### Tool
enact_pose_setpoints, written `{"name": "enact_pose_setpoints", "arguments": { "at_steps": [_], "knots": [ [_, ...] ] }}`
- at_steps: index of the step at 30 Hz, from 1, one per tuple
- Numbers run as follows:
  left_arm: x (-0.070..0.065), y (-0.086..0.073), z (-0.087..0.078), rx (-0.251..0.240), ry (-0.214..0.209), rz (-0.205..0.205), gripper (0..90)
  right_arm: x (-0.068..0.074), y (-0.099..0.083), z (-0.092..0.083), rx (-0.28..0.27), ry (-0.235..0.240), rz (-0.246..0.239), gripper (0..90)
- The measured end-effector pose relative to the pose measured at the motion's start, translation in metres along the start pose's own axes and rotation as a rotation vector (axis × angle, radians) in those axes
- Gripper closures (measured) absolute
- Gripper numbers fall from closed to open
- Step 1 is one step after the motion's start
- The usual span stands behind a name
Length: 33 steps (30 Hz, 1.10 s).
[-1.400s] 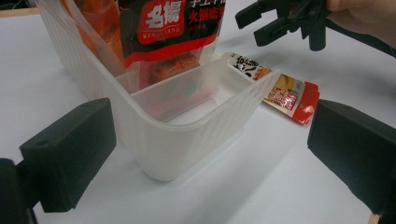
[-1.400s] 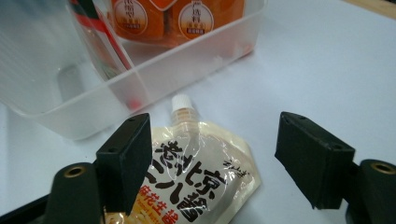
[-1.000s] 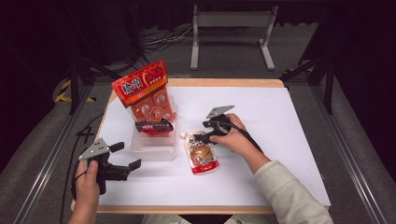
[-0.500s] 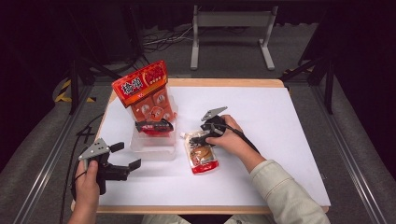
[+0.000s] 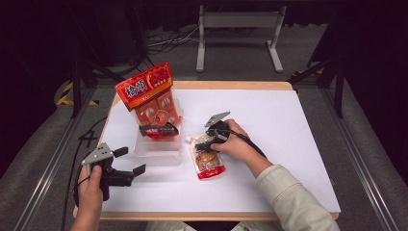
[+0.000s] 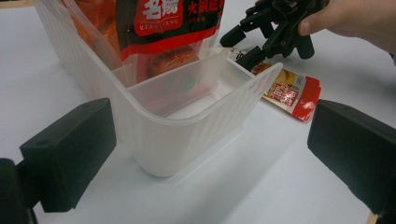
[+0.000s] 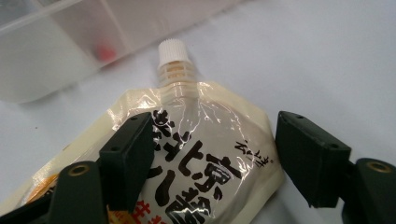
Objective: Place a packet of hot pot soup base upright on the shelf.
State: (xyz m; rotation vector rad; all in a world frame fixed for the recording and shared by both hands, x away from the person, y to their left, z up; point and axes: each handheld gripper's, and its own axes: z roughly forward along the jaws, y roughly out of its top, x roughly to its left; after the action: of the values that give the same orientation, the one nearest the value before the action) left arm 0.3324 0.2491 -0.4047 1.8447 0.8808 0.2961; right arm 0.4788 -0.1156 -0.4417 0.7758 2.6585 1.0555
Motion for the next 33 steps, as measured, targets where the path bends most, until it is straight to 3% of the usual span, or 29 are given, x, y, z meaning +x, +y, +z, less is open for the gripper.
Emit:
{"name": "enact_pose_setpoints", "arguments": {
  "at_steps": [6,10,11,12,14,23,26,30,33],
  "knots": [
    [-0.001,0.000,0.001,0.004,0.001,-0.001,2.1,0.000,-0.002,-0.001,-0.011,-0.021,0.000,42.7],
    [-0.001,0.000,0.000,0.002,0.002,0.002,2.1,0.000,-0.004,-0.003,-0.018,-0.043,0.000,59.1],
    [-0.001,0.000,0.000,0.002,0.002,0.002,2.1,0.000,-0.004,-0.003,-0.018,-0.043,0.000,59.1],
    [0.000,0.000,0.000,0.002,0.003,0.000,2.1,0.000,-0.003,-0.005,-0.008,-0.035,0.000,69.4],
    [0.000,0.000,0.000,0.004,0.002,-0.002,2.1,0.002,-0.002,-0.006,0.006,-0.037,-0.015,78.9],
    [0.000,0.000,0.000,0.001,-0.002,0.000,2.1,0.006,0.002,-0.010,0.031,-0.032,-0.048,87.0],
    [0.000,0.001,-0.001,-0.006,0.000,0.000,2.1,0.003,0.001,-0.019,-0.008,-0.019,-0.022,88.2],
    [-0.001,0.001,-0.001,-0.004,-0.001,-0.001,2.1,0.004,0.002,-0.041,-0.099,0.022,0.021,88.8],
    [-0.001,0.001,-0.001,-0.004,-0.001,-0.006,2.1,0.010,0.006,-0.059,-0.145,0.043,0.007,88.9]
  ]
}}
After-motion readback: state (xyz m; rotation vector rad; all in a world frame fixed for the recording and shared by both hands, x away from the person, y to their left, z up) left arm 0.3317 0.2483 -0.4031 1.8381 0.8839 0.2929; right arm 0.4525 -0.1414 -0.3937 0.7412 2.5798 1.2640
